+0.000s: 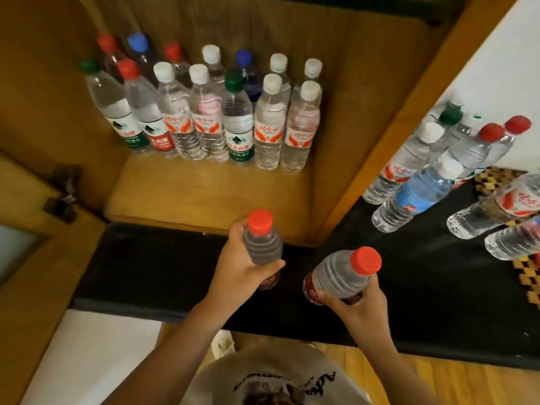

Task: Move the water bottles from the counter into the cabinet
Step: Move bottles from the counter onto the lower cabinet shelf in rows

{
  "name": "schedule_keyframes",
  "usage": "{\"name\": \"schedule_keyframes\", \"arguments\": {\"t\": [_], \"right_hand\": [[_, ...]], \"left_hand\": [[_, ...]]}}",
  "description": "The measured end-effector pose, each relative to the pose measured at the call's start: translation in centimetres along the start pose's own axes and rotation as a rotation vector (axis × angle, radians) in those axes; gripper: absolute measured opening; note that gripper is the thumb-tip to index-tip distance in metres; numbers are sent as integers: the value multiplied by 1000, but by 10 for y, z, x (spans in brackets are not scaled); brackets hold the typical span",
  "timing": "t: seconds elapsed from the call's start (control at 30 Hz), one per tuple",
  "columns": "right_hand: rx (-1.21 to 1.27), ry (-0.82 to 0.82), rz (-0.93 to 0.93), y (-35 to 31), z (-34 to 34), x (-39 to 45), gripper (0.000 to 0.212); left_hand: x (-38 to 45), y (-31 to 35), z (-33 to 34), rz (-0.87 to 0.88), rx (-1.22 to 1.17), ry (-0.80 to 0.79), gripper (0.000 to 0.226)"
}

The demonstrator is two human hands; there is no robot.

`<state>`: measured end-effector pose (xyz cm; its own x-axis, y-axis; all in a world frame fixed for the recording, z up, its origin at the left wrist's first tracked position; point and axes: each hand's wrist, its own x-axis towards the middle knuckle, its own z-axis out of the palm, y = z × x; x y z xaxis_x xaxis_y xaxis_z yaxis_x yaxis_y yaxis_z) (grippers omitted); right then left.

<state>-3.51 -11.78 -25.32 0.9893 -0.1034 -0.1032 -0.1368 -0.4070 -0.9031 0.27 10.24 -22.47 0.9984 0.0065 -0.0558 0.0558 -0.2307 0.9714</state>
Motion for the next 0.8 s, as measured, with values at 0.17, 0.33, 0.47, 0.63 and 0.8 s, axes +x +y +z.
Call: {"name": "schedule_keyframes", "arguments": {"t": [0.17, 0.33, 0.47, 0.63, 0.8], "right_hand": [[87, -118, -106, -49, 66, 20, 60], [89, -157, -182, -91, 121, 53, 64], [99, -192, -205, -115, 156, 84, 69], [109, -192, -199, -128, 194, 112, 71], [125, -176, -171, -130, 213, 120, 69]], "left_hand": [[15, -7, -85, 23, 17, 124, 75], [50, -5, -151, 117, 89, 279, 73], [84, -6, -188, 139, 140, 346, 75], [113, -18, -212, 104, 114, 324, 78], [120, -34, -224, 89, 54, 322, 79]]}}
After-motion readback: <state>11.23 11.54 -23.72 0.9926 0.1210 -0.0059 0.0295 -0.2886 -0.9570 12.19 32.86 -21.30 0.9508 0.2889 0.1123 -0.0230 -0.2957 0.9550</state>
